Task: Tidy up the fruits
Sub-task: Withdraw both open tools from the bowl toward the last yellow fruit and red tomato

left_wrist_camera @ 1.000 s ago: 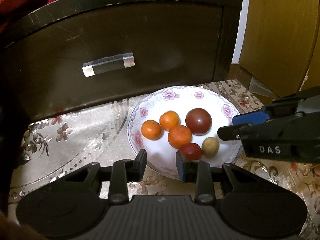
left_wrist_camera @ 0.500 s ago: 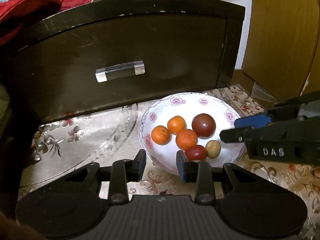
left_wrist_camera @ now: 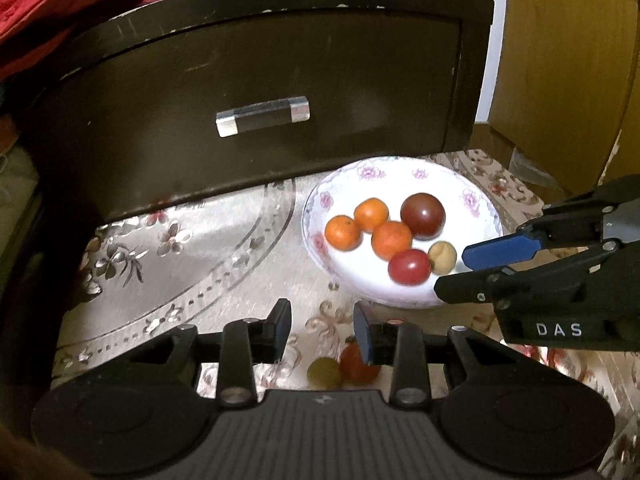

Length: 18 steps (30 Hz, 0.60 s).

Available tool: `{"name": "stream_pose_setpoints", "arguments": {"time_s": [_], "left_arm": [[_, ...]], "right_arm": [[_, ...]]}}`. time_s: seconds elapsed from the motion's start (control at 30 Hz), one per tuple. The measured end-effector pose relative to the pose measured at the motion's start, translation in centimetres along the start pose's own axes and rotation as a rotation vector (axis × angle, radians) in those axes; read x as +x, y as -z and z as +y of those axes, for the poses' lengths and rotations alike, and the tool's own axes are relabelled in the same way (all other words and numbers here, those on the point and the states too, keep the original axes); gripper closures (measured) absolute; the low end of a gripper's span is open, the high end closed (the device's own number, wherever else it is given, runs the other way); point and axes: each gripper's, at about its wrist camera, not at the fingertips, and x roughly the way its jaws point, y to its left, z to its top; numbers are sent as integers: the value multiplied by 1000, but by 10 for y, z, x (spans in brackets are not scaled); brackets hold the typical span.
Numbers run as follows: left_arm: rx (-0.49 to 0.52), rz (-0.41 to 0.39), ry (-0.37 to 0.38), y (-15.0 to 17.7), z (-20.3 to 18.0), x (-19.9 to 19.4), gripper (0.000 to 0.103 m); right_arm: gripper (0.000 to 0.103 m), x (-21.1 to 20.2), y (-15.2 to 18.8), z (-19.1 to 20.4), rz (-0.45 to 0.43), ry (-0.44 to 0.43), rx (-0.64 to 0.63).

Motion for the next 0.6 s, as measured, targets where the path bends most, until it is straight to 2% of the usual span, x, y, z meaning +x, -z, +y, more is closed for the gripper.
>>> {"name": "stream_pose_setpoints", "arguments": {"time_s": [0.6], "left_arm": [[32, 73, 35, 33, 18, -13, 62]], "right_arm": [[71, 19, 13, 49, 80, -138, -158]]}}
